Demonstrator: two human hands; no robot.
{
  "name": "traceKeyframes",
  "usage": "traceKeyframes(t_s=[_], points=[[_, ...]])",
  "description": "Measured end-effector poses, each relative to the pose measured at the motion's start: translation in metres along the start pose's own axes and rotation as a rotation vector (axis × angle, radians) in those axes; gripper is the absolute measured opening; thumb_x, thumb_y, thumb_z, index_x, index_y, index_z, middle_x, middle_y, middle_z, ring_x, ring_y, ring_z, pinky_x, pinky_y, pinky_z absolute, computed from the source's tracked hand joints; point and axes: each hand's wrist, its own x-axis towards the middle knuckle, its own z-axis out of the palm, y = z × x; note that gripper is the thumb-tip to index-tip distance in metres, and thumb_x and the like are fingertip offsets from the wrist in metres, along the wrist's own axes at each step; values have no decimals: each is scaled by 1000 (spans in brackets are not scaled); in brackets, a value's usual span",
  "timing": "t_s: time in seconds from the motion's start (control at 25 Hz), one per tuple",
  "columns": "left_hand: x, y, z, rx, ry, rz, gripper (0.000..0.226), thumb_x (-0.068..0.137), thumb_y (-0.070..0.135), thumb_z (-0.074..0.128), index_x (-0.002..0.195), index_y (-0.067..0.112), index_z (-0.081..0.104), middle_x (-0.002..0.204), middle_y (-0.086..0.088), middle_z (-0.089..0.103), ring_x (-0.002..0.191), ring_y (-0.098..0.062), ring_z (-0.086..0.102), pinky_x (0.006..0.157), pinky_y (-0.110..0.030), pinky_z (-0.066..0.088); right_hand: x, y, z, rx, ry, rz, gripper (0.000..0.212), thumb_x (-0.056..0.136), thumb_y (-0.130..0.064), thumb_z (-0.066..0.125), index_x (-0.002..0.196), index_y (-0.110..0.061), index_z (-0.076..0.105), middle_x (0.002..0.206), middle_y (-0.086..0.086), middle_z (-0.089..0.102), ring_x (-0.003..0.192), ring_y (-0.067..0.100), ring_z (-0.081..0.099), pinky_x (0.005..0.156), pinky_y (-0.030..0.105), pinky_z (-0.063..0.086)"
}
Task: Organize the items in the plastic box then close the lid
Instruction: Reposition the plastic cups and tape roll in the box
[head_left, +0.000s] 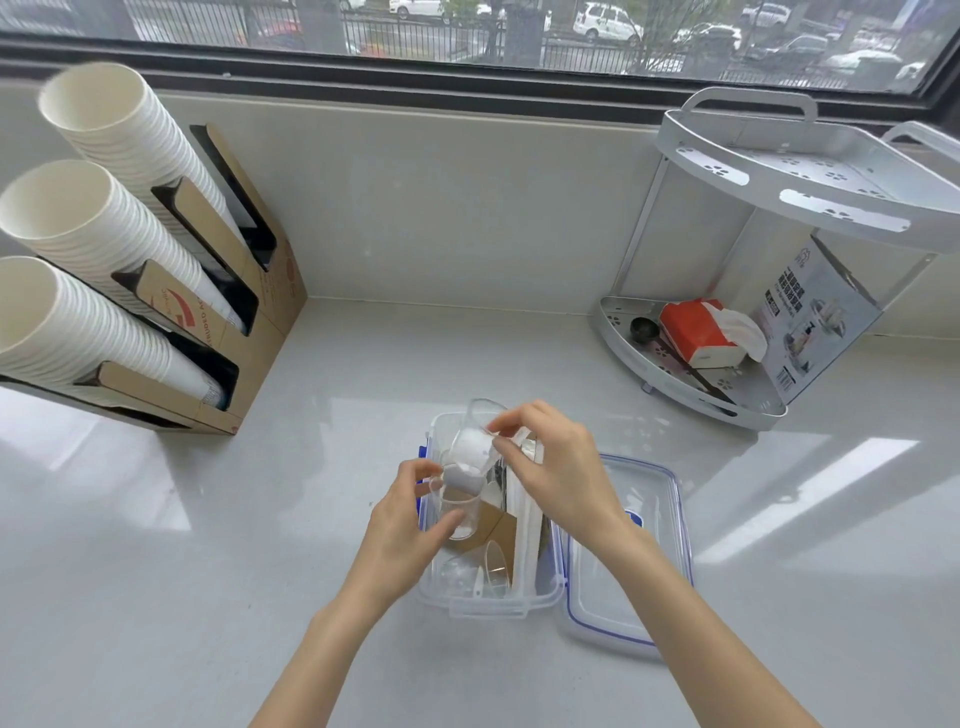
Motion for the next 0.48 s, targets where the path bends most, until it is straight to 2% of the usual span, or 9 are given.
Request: traceKeyframes(t_s=[0.12,0.24,0.36,0.44,0.48], points=[[-1,3,0,-40,15,28,52,75,16,68,114,25,36,107,18,47,101,-7,50,79,-9,36,-7,-3,7,2,-149,-32,12,83,-10,60,93,-12,68,83,-12,54,78,3,54,84,26,42],[-1,1,0,-46,36,44,62,75,17,69,127,19,33,112,19,48,102,-8,51,79,-6,36,-18,0,18,2,-249,-17,15,85,-13,59,97,-12,68,87,-13,53,78,-1,49,82,18,37],[-2,0,-2,-41,74,32,60,75,14,69,126,17,37,117,7,49,100,-8,51,74,0,39,-27,6,22,46,-110,54,16,87,-16,56,101,-15,65,89,-15,49,77,-8,50,76,5,36],[-3,0,-5,-32,115,23,56,75,12,68,124,15,41,116,5,48,97,-9,50,71,0,39,-31,12,21,-8,-87,167,13,88,-22,54,93,-14,63,81,-13,50,69,-7,51,72,11,37],[-4,0,-5,-31,127,21,55,75,12,68,123,14,42,116,5,48,97,-10,50,70,-2,38,-35,15,23,-76,-175,240,16,87,-28,54,92,-15,62,80,-11,53,70,-2,52,73,19,41]])
